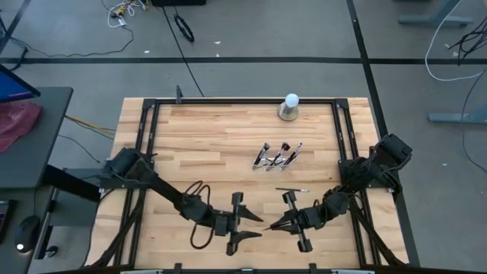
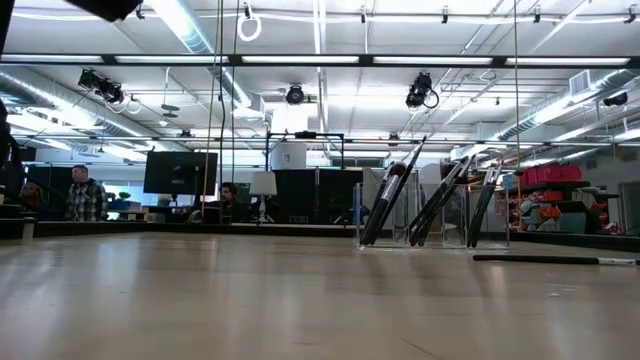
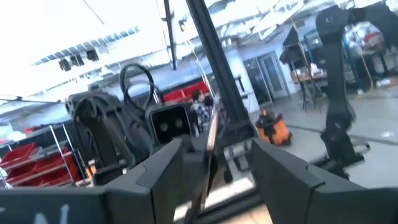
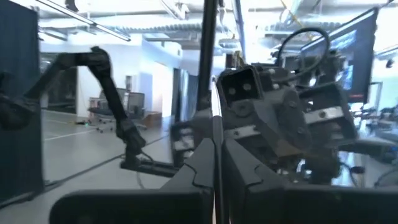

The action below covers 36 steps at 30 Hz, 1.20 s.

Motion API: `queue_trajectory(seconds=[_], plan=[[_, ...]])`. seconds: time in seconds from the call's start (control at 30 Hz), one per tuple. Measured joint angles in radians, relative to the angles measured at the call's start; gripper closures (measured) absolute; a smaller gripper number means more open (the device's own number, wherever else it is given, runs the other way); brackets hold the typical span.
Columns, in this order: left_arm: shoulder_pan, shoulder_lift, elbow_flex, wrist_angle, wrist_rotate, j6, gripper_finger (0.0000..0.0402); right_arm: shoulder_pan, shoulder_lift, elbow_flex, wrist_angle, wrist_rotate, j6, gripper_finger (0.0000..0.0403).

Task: Put items in baskets/containers
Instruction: Put the black eyeshadow brush into the transparent organizer

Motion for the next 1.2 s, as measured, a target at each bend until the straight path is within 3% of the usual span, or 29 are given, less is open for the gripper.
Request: queue_trajectory(seconds=[0.27, 0.57, 0.67, 0.73, 0.93, 1.07, 1.2], plan=[[0.0, 0.021, 0.09, -0.032, -0.004, 0.003, 0.0251, 0.0, 0.0, 0.012, 0.0, 0.01, -0.038, 0.0392], [0.011, 0.021, 0.097, -0.057, 0.017, -0.032, 0.0379, 0.0, 0.0, 0.012, -0.018, 0.012, -0.037, 0.039], [0.011, 0.021, 0.097, -0.075, 0.018, -0.06, 0.0386, 0.0, 0.0, 0.013, -0.061, 0.016, -0.02, 0.0378], [0.009, 0.014, 0.096, -0.125, -0.025, -0.091, 0.0386, 0.003, -0.001, 0.013, -0.116, 0.077, 0.0, 0.0363], [-0.008, -0.05, 0.098, -0.386, -0.238, -0.207, 0.0387, 0.044, -0.088, 0.015, -0.581, 0.444, 0.161, 0.0283], [0.015, -0.09, 0.098, -0.601, -0.269, -0.36, 0.0387, 0.049, -0.153, 0.076, -0.921, 0.424, 0.357, 0.0229], [0.056, -0.092, 0.097, -0.714, -0.234, -0.459, 0.0386, 0.028, -0.153, 0.173, -1.167, 0.404, 0.437, 0.0195]])
